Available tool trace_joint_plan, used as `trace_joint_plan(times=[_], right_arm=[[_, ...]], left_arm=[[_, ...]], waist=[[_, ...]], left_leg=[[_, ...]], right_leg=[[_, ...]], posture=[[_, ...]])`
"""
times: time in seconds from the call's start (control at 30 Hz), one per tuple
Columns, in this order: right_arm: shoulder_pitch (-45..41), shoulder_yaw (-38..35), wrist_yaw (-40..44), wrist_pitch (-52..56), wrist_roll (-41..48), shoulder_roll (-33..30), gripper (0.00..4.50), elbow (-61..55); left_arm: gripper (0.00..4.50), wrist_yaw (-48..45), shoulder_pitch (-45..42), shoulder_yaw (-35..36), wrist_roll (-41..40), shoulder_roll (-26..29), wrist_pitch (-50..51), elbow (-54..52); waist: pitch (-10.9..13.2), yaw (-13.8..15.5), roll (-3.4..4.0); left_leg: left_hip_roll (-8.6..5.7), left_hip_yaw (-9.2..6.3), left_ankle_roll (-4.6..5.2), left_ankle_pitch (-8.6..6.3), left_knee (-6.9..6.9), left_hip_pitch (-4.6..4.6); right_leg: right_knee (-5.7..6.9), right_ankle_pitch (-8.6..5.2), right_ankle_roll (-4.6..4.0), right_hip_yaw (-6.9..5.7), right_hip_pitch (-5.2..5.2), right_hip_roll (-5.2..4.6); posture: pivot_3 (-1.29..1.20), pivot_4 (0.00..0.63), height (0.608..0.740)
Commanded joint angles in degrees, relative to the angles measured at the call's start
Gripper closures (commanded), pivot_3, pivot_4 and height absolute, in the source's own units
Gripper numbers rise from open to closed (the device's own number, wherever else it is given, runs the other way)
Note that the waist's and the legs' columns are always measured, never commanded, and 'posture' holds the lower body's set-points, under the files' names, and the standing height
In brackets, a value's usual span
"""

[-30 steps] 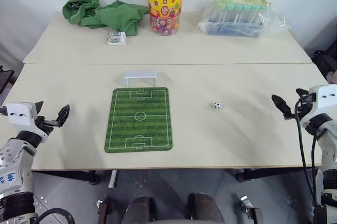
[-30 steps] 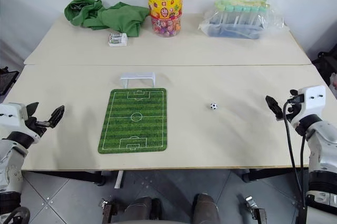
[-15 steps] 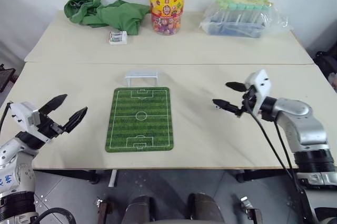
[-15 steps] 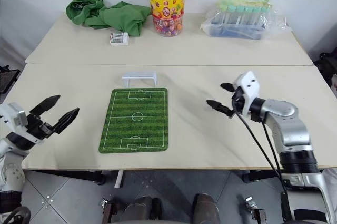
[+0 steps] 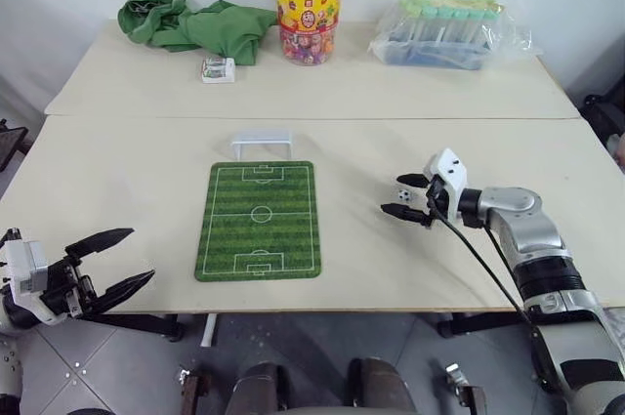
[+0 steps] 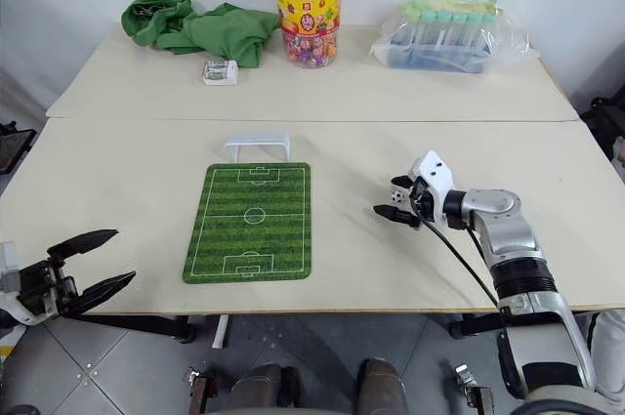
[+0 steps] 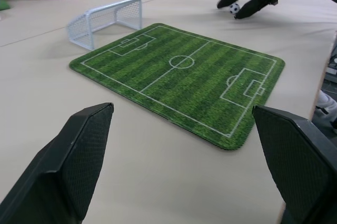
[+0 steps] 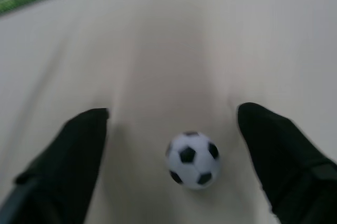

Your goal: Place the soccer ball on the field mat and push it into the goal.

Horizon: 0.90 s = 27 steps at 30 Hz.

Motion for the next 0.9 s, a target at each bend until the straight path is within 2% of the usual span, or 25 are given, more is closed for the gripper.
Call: trace_joint_plan(times=[0.03,0.13,0.23,0.4,0.53,0.67,0.9], right_arm=[[-0.87,-1.01,0.8,-2.42,-0.7,-0.3,1.67,1.4],[-0.52,-1.4,1.44,-2.83,-0.57,-0.55,2.77,1.59],[-0.26,-2.29,1.13,-3.79,-0.35,-0.56,3.66,2.84],[-0.62,-1.98,2.35,-2.12,0.6,-0.47,3.66,-2.34],[-0.79,1.08,4.18,6.7,4.44,2.38,3.66,-19.08],[-1.47,8.65,5.61,15.61,6.21,7.75,3.66,-32.06],[-4.4,22.5,4.8,14.9,0.47,18.49,3.66,-33.54]], left_arm=[[0.0,0.68,-0.42,2.07,-0.7,0.24,-1.03,-0.15],[0.0,0.81,-0.73,2.45,-0.45,0.49,-1.39,0.57],[0.0,0.58,-1.28,2.27,-0.29,0.58,-1.74,1.42],[0.0,-2.16,-2.45,0.99,0.05,0.97,-2.76,3.31],[0.0,-7.32,-2.79,-0.08,0.76,1.91,-4.32,6.8],[0.0,-10.14,-5.3,-1.15,2.04,2.44,-6.78,11.54],[0.0,-10.36,-7.94,-3.57,2.82,1.13,-8.95,13.79]], waist=[[0.0,-0.09,0.0],[0.0,-0.1,0.0],[0.0,-0.06,0.0],[0.0,-0.11,0.01],[0.04,-0.6,0.07],[0.04,-1.14,0.07],[0.03,-1.17,0.03]], left_leg=[[0.0,0.0,0.0,0.0,-0.01,0.0],[-0.01,0.01,0.0,0.0,0.02,0.0],[-0.01,0.01,0.0,0.0,0.05,0.0],[0.0,0.0,0.0,0.0,0.04,0.0],[0.02,0.02,0.0,0.0,0.03,-0.01],[0.11,-0.01,-0.05,-0.01,0.0,0.0],[-0.03,-0.08,0.0,-0.04,0.06,-0.04]], right_leg=[[0.0,0.0,0.0,0.0,0.0,0.0],[0.0,0.0,0.0,0.01,0.01,0.0],[0.0,0.0,0.0,0.01,0.02,-0.01],[0.01,0.0,0.0,0.0,0.02,0.0],[0.03,0.0,0.0,0.01,-0.03,0.02],[0.06,-0.01,-0.02,-0.02,-0.04,0.11],[0.12,0.0,-0.01,-0.03,-0.04,0.02]], posture=[[0.0,0.15,0.74],[0.0,0.15,0.74],[0.0,0.15,0.74],[0.0,0.15,0.74],[0.0,0.15,0.74],[0.0,0.15,0.74],[0.0,0.15,0.74]])
